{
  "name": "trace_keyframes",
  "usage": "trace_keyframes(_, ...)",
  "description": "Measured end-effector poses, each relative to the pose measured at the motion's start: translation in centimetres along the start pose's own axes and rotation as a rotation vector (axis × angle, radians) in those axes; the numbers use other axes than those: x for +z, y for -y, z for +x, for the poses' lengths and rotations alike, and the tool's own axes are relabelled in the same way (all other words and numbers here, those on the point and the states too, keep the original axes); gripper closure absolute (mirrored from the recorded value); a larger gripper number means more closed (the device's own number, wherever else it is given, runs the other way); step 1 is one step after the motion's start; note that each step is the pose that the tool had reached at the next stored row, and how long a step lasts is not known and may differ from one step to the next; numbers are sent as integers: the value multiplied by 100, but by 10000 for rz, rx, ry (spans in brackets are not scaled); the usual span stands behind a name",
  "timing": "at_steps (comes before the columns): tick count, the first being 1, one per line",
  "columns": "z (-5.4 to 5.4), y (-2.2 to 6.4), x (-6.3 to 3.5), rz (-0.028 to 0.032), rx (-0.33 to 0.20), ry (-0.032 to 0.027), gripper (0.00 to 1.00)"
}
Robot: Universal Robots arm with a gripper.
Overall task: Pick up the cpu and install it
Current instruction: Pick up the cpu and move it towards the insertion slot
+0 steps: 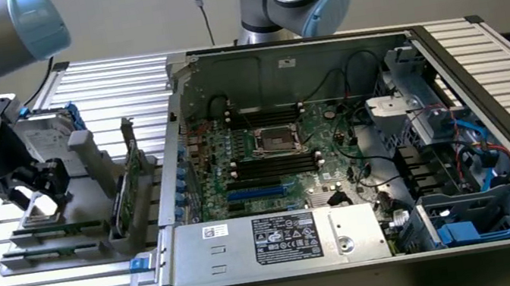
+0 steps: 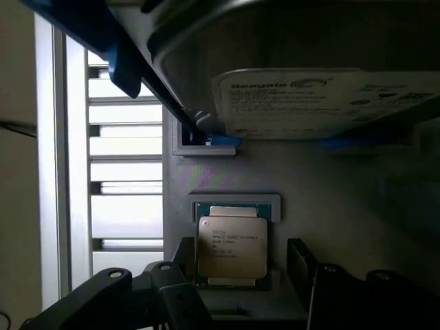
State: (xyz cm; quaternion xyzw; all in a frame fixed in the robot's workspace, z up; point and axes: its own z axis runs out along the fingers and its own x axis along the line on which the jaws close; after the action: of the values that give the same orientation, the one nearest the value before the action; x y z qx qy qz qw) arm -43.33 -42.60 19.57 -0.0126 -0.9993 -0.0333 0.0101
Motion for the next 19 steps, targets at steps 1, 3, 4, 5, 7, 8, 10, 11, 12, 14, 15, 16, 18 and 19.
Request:
trace_keyframes(1,2,1,5,-2,1,1,35)
trace_keyframes(3,7,2,14,-4,5,-1,35)
trace_keyframes(4,10,2,20,-5,8,-1,35)
trace_keyframes(5,12,3,27,-5,11,0,35)
trace_keyframes(7,13,4,49,-6,12,0,35)
trace_keyframes(8,13,5,60,-7,13,0,35)
trace_keyframes(10,14,6,79,-8,15,-1,35)
trace_keyframes(11,15,6,81,-12,17,-3,35)
trace_keyframes(12,15,6,81,-16,19,-4,35)
trace_keyframes(14,15,5,84,-29,22,-1,35)
trace_keyframes(15,14,6,85,-34,21,0,35)
trace_keyframes(16,14,6,86,-38,21,-1,35)
trace_keyframes(18,14,6,86,-47,23,-2,35)
trace_keyframes(19,14,7,86,-53,23,-2,35)
